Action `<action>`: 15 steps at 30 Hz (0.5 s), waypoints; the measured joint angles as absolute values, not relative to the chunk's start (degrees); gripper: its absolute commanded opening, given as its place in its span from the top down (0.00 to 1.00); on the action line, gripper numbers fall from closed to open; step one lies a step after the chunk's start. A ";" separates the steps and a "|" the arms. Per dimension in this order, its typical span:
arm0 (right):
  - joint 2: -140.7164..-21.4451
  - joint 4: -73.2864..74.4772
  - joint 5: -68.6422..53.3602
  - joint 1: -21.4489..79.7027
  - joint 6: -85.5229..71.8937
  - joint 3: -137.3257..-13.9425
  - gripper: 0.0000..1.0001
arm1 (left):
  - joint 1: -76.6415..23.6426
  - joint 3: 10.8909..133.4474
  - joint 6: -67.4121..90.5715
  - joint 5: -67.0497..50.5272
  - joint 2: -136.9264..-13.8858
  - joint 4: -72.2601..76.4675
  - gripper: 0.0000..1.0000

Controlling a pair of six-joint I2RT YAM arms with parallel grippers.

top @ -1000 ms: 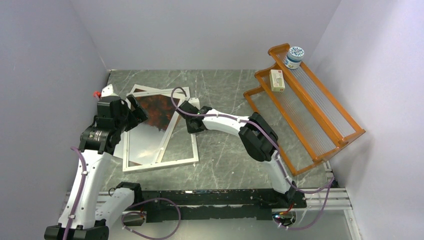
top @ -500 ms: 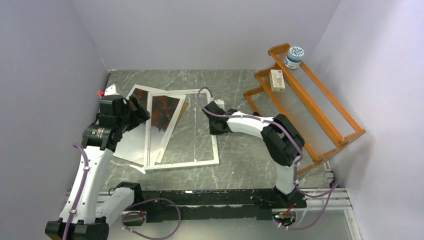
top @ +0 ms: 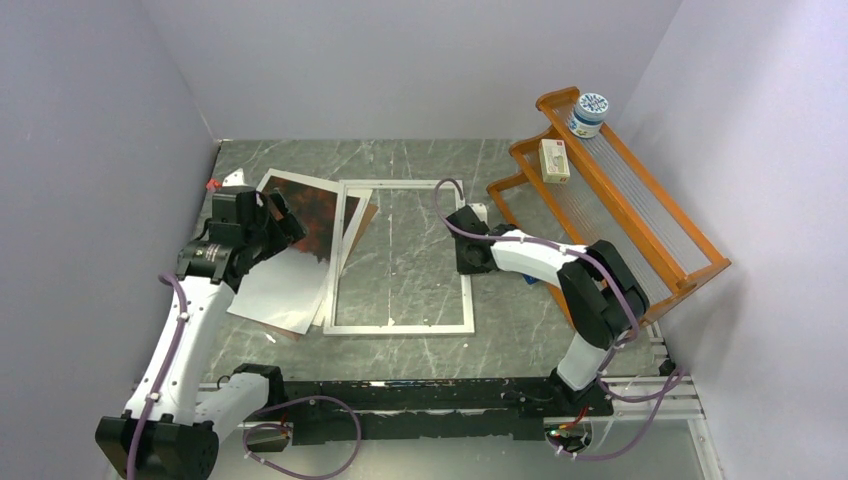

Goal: Put the photo into the frame
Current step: Move the photo frame to the center of the board.

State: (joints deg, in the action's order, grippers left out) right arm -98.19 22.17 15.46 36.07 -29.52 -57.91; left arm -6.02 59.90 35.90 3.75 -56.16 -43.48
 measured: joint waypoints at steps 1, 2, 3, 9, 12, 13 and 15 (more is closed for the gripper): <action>-97.65 22.44 16.01 35.81 -28.95 -57.41 0.97 | -6.02 59.64 36.07 3.75 -56.31 -43.29 0.12; -97.30 22.76 16.36 35.62 -28.56 -57.12 0.96 | -6.02 59.31 36.21 3.77 -56.45 -43.07 0.12; -96.92 23.18 16.95 35.51 -28.10 -56.93 0.96 | -6.02 59.07 36.32 3.79 -56.60 -42.98 0.12; -96.31 25.10 21.19 35.40 -26.76 -57.43 0.78 | -6.02 57.65 37.78 5.28 -57.89 -42.72 0.10; -96.31 26.81 22.63 35.38 -27.20 -58.92 0.60 | -6.02 57.28 38.70 7.27 -58.00 -43.09 0.07; -96.25 27.07 23.09 35.40 -27.42 -59.46 0.55 | -6.02 57.12 38.92 8.14 -58.00 -43.18 0.06; -95.57 27.20 23.46 35.48 -27.75 -60.45 0.49 | -5.89 56.84 39.62 9.85 -58.02 -43.35 0.06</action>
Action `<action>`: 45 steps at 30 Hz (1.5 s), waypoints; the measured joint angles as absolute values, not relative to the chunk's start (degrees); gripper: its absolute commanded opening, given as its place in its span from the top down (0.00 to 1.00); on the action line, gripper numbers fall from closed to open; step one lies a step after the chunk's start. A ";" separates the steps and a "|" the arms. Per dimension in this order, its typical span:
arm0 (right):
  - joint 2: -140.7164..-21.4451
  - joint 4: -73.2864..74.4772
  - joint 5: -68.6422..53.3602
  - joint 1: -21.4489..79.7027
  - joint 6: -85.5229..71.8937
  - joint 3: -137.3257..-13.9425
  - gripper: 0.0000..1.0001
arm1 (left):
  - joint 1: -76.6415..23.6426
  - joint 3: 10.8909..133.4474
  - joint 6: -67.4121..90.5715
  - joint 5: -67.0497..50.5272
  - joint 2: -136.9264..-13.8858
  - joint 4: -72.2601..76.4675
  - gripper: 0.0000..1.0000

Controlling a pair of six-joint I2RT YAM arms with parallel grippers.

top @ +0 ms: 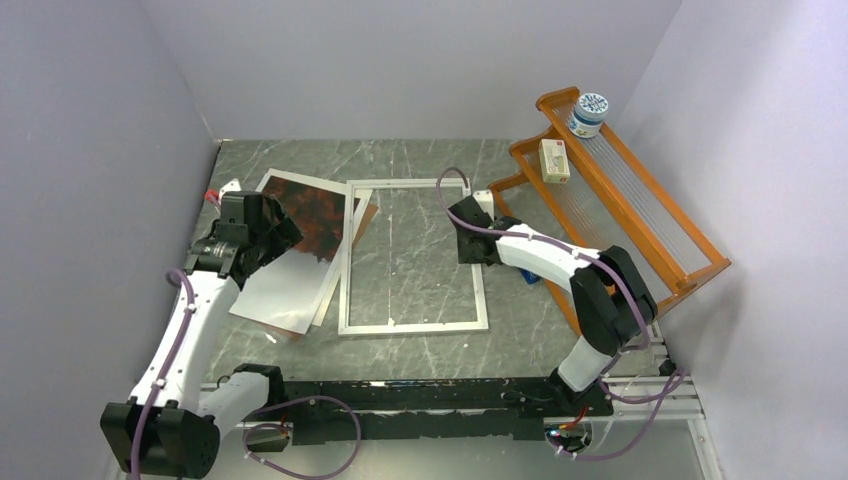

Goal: Put the photo into the frame
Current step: Move the photo frame to the center of the board.

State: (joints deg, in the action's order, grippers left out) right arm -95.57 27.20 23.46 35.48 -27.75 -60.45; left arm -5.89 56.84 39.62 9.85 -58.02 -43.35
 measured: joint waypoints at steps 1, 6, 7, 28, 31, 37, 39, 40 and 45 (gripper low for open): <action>-95.02 27.33 23.49 35.64 -27.97 -60.86 0.47 | -5.56 56.66 39.79 10.57 -58.17 -43.53 0.06; -91.05 27.07 20.86 35.97 -29.56 -62.43 0.45 | 0.58 56.66 39.42 10.26 -61.17 -43.40 0.06; -90.15 26.50 18.79 36.03 -30.26 -62.54 0.46 | 2.22 57.10 38.94 9.93 -62.67 -43.55 0.06; -112.31 2.68 0.45 68.49 -70.32 -76.25 0.55 | 17.06 70.52 27.35 0.25 -78.78 -46.09 0.26; -115.02 2.83 1.08 70.67 -73.34 -76.73 0.55 | 16.99 68.88 25.93 0.23 -74.52 -47.72 0.23; -122.32 0.71 1.45 71.37 -78.17 -79.13 0.54 | 16.99 67.40 23.99 -0.95 -66.17 -49.15 0.24; -123.04 -0.60 1.85 71.42 -78.98 -79.72 0.55 | 16.99 66.81 23.57 -1.21 -65.34 -49.12 0.24; -123.28 -1.19 2.11 71.42 -79.31 -79.77 0.56 | 16.99 66.37 23.55 -1.23 -65.08 -49.15 0.24; -124.64 -3.97 2.46 71.66 -80.86 -80.12 0.58 | 16.99 63.81 23.42 -1.10 -64.20 -49.28 0.23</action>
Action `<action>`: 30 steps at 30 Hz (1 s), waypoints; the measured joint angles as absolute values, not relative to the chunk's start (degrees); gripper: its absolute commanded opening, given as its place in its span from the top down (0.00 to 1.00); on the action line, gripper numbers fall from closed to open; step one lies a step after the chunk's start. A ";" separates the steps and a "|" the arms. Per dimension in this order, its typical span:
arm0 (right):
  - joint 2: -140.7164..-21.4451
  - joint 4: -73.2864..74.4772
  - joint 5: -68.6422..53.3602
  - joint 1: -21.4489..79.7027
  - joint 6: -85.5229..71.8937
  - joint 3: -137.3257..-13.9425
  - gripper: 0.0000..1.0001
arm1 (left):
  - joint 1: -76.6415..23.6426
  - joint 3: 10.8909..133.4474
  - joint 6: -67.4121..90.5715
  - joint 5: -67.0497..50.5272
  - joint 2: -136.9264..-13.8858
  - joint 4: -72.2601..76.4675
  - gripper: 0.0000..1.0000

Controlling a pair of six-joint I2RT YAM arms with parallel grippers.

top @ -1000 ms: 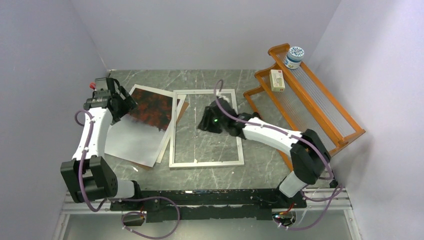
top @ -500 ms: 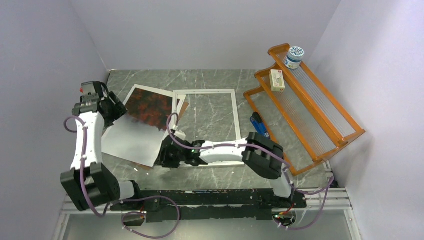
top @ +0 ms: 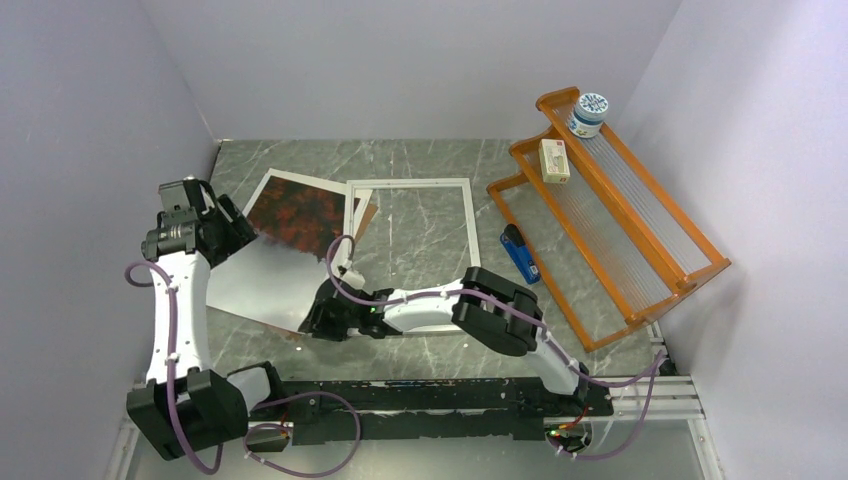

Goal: Put the photo into the frame
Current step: Move the photo frame to the center of the board, then pick up the photo frame item at the center of the board.

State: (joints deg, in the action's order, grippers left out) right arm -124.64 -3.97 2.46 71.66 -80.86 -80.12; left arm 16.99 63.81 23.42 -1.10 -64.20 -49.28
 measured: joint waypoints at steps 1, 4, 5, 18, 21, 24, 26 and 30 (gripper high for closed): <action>-125.10 -4.47 2.44 71.68 -81.25 -80.42 0.58 | 16.99 63.59 23.42 -1.04 -64.01 -49.25 0.23; -126.04 -5.82 2.02 71.72 -82.06 -81.01 0.57 | 16.99 63.02 23.44 -0.71 -62.98 -49.17 0.23; -126.28 -6.39 1.78 71.72 -82.35 -81.03 0.57 | 16.99 62.96 23.44 -0.64 -62.59 -49.19 0.22; -127.55 -28.03 -0.80 72.20 -82.85 -72.23 0.63 | 16.99 61.04 23.62 -0.56 -60.84 -48.25 0.23; -128.25 -34.28 -1.39 72.27 -82.04 -69.93 0.68 | 16.99 61.04 23.62 -0.58 -60.84 -48.23 0.23; -128.90 -38.46 -1.74 72.25 -81.36 -68.71 0.71 | 16.99 60.95 23.66 -0.62 -60.84 -48.18 0.23; -129.19 -40.49 -1.87 72.25 -80.95 -68.53 0.72 | 16.99 60.75 23.66 -0.67 -60.84 -47.97 0.23; -129.34 -43.94 -2.04 72.23 -80.58 -68.53 0.81 | 16.99 60.45 23.66 -0.69 -60.84 -47.88 0.23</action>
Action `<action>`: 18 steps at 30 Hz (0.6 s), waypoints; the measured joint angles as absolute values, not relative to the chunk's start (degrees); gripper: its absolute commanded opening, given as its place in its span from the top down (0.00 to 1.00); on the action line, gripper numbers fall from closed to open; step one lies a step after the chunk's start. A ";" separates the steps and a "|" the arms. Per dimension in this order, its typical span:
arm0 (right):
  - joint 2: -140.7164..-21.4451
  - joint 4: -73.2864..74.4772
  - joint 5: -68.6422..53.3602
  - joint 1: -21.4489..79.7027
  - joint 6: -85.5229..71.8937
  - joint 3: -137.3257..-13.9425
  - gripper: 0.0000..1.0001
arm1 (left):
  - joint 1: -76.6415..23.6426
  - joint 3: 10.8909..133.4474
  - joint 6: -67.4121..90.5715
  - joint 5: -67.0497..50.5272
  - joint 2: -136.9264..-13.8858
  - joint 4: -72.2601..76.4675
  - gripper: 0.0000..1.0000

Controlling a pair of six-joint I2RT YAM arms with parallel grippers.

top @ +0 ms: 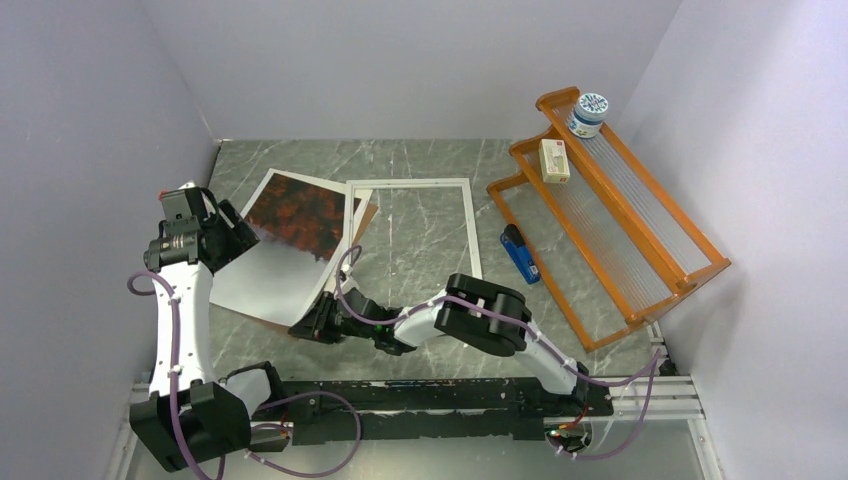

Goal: Put the photo into the frame
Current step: Pick up the photo frame item at the center of the board.

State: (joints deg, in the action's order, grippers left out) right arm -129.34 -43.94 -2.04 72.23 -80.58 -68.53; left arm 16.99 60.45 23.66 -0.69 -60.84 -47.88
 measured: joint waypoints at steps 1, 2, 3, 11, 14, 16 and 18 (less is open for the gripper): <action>-129.40 -44.71 -2.13 72.20 -80.55 -68.53 0.82 | 16.99 60.42 23.66 -0.73 -60.84 -47.88 0.23; -129.56 -45.63 -2.22 72.18 -80.58 -68.53 0.82 | 16.99 60.38 23.66 -0.82 -60.84 -47.86 0.23; -129.80 -46.54 -2.33 72.14 -80.60 -68.53 0.82 | 16.99 60.38 23.66 -0.89 -60.84 -47.88 0.23; -132.35 -47.57 -2.63 72.10 -80.84 -68.60 0.74 | 16.99 60.07 23.66 -1.93 -60.82 -47.83 0.24; -132.57 -46.52 -2.63 72.10 -80.82 -68.90 0.74 | 16.99 60.07 23.66 -2.20 -60.82 -47.83 0.24; -132.57 -46.28 -2.66 72.10 -80.82 -69.41 0.77 | 16.99 60.07 23.66 -2.26 -60.82 -47.83 0.24; -132.60 -46.11 -2.66 72.07 -81.01 -69.82 0.80 | 16.99 60.07 23.66 -2.28 -60.82 -47.83 0.24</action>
State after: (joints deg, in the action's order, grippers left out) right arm -132.60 -46.11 -2.66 72.07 -81.01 -69.82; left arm 16.99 60.07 23.66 -2.28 -60.82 -47.83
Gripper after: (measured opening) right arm 0.238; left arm 0.765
